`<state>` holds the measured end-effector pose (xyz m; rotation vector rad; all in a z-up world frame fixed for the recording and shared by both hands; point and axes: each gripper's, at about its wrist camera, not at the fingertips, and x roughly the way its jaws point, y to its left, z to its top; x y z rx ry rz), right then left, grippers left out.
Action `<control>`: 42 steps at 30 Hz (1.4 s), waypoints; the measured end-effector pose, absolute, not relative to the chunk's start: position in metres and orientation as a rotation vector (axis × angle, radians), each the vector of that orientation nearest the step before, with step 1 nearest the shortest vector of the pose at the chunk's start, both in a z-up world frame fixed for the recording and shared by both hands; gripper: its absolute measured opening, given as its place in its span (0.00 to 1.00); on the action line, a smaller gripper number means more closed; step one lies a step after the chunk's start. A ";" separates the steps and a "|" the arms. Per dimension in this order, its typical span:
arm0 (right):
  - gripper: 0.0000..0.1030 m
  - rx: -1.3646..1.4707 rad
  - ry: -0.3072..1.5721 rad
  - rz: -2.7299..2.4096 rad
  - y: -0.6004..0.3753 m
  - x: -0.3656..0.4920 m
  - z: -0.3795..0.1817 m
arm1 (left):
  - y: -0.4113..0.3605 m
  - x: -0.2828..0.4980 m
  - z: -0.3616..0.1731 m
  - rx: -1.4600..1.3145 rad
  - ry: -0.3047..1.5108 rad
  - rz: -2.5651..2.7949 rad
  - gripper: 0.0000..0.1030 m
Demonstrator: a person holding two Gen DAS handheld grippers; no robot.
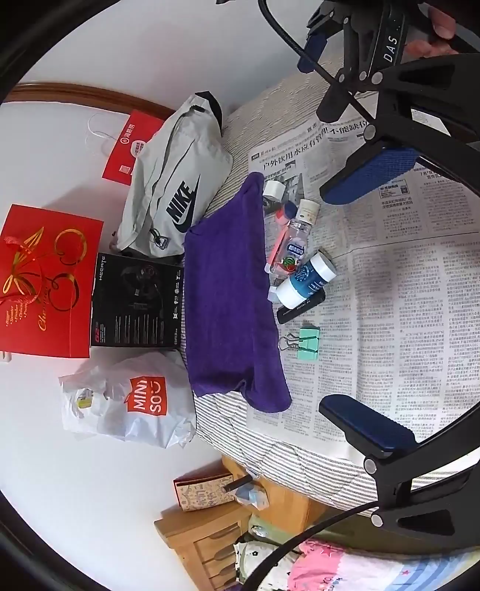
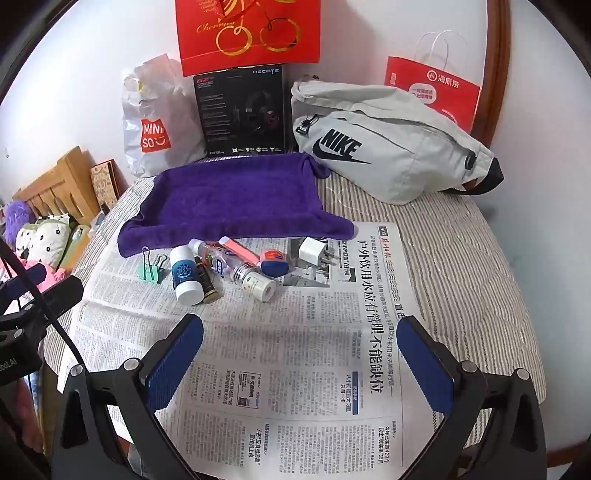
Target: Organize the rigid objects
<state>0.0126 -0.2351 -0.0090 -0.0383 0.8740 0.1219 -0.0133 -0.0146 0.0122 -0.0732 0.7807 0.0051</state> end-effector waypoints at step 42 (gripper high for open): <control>1.00 -0.050 0.865 0.116 -0.235 0.009 -0.003 | -0.013 -0.016 0.010 -0.057 0.793 0.010 1.00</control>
